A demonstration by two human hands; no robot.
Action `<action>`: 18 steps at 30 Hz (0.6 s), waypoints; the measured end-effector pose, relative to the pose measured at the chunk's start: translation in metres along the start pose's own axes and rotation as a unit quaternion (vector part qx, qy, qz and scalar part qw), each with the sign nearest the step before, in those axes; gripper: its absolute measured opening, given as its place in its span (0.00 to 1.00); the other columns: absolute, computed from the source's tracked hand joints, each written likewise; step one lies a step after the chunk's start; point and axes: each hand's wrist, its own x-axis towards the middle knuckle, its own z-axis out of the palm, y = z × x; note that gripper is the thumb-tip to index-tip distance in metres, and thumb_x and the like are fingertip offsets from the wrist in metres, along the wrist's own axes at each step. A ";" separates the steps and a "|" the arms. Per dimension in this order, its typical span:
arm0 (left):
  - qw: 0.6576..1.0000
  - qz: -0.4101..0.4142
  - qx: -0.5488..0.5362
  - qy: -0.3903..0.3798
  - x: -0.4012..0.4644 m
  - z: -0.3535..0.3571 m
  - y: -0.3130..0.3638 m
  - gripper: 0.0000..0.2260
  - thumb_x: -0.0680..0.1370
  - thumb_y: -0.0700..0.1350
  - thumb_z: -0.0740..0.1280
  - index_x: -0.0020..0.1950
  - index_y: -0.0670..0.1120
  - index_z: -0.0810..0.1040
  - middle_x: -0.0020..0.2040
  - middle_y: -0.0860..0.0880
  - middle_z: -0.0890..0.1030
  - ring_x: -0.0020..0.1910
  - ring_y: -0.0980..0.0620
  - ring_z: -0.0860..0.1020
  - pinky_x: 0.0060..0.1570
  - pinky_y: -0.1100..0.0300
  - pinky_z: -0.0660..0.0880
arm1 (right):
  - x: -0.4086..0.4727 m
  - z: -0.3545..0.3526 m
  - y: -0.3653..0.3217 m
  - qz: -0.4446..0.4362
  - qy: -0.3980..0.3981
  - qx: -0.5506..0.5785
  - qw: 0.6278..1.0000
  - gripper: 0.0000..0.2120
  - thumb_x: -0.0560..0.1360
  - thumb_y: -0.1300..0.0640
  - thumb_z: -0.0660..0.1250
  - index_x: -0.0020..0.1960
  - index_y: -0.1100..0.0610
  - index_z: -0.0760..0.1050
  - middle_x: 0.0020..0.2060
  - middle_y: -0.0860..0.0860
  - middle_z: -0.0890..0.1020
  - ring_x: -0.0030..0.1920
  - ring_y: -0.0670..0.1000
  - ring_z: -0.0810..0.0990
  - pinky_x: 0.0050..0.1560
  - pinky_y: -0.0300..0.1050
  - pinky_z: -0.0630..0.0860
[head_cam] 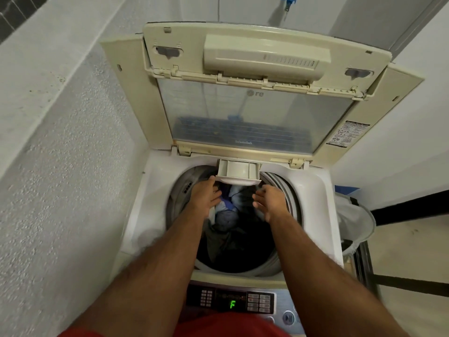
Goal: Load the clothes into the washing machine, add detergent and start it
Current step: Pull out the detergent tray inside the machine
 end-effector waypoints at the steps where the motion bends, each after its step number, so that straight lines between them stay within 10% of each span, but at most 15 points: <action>1: 1.000 0.016 0.004 0.011 -0.005 -0.001 -0.002 0.07 0.82 0.47 0.59 0.54 0.46 0.74 0.49 0.46 0.77 0.48 0.47 0.78 0.48 0.53 0.75 | -0.004 -0.003 0.002 -0.026 0.018 -0.015 0.999 0.08 0.76 0.62 0.58 0.44 0.57 0.75 0.36 0.54 0.77 0.34 0.50 0.77 0.33 0.42 0.72; 6: 0.991 0.103 0.058 0.060 -0.034 -0.010 -0.017 0.09 0.80 0.43 0.59 0.46 0.46 0.78 0.49 0.44 0.81 0.50 0.45 0.80 0.50 0.50 0.78 | -0.048 -0.008 0.006 -0.117 -0.012 -0.049 0.992 0.11 0.71 0.66 0.57 0.35 0.58 0.75 0.32 0.56 0.78 0.33 0.52 0.75 0.34 0.42 0.70; 10: 0.984 0.135 0.102 0.051 -0.071 -0.011 -0.026 0.16 0.82 0.55 0.58 0.52 0.45 0.79 0.53 0.46 0.81 0.52 0.48 0.80 0.49 0.56 0.76 | -0.083 -0.008 0.012 -0.176 -0.099 -0.121 0.972 0.11 0.79 0.57 0.59 0.47 0.60 0.78 0.37 0.53 0.80 0.39 0.52 0.77 0.37 0.44 0.72; 18: 0.989 0.134 -0.054 -0.008 -0.138 -0.011 -0.031 0.33 0.77 0.68 0.51 0.70 0.45 0.71 0.68 0.45 0.75 0.64 0.45 0.76 0.56 0.53 0.74 | -0.141 0.024 0.029 -0.376 -0.272 -0.266 0.845 0.26 0.76 0.34 0.56 0.59 0.52 0.75 0.51 0.50 0.82 0.53 0.50 0.81 0.57 0.56 0.78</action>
